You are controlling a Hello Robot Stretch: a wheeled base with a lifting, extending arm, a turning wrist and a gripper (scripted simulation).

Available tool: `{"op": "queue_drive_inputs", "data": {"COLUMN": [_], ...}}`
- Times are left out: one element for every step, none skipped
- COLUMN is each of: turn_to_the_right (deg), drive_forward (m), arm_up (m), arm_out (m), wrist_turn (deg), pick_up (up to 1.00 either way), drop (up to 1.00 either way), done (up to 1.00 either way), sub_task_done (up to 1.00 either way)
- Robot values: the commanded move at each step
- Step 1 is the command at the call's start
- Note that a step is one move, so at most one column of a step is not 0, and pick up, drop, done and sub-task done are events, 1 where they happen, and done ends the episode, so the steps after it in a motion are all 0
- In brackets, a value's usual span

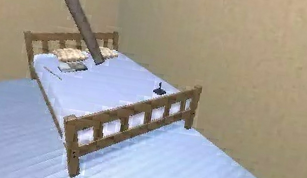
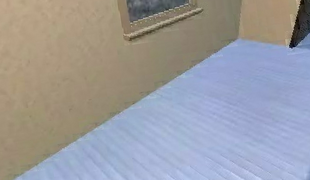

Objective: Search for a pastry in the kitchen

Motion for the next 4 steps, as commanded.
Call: {"op": "queue_drive_inputs", "data": {"turn_to_the_right": [-36.0,0.0,45.0,33.0], "drive_forward": [0.00,0.10,0.00,0.00], "arm_up": [0.00,0.00,0.00,0.00], "arm_out": [0.00,0.00,0.00,0.00], "wrist_turn": [0.0,0.0,0.0,0.0], "pick_up": [0.00,0.00,0.00,0.00], "drop": [0.00,0.00,0.00,0.00], "done": [0.00,0.00,0.00,0.00], "sub_task_done": [0.00,0.00,0.00,0.00]}}
